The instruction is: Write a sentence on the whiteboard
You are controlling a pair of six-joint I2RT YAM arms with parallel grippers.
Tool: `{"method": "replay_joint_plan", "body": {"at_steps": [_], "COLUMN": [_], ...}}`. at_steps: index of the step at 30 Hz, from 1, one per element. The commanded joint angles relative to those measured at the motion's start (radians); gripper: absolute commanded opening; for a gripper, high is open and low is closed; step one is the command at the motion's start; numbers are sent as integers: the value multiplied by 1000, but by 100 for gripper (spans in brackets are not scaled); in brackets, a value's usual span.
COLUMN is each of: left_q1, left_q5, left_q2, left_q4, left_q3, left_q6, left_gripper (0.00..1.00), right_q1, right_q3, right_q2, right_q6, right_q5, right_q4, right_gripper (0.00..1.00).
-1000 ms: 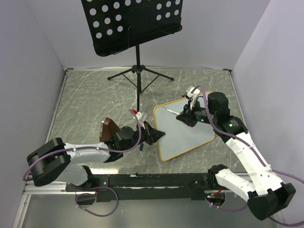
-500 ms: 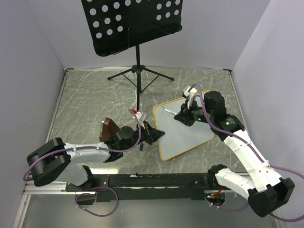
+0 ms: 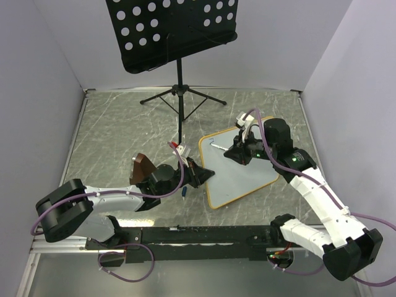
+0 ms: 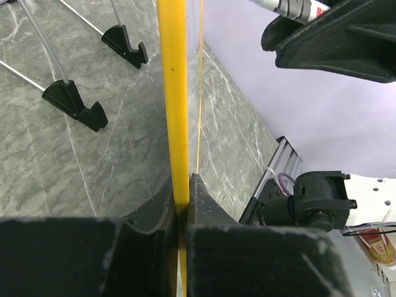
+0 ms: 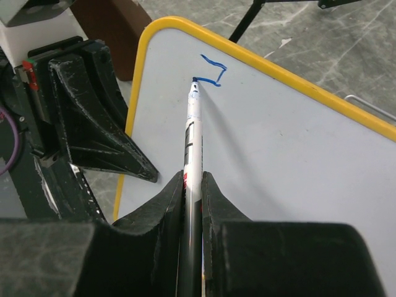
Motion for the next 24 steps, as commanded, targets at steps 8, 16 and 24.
{"method": "replay_joint_plan", "body": {"at_steps": [8, 16, 24], "left_q1": [-4, -1, 0], "left_q5": [-13, -22, -24], "left_q2": [-13, -28, -31], "left_q4": [113, 114, 118], "left_q3": [24, 10, 9], "left_q6": [46, 40, 38], "left_gripper": [1, 1, 1], "right_q1": [14, 13, 13], "right_q3": [17, 5, -26], "right_q2": [-5, -29, -52], "right_q6": [-49, -34, -52], "right_q5": [-19, 81, 73], "right_q4": [-58, -80, -124], "right_gripper": [0, 0, 0]}}
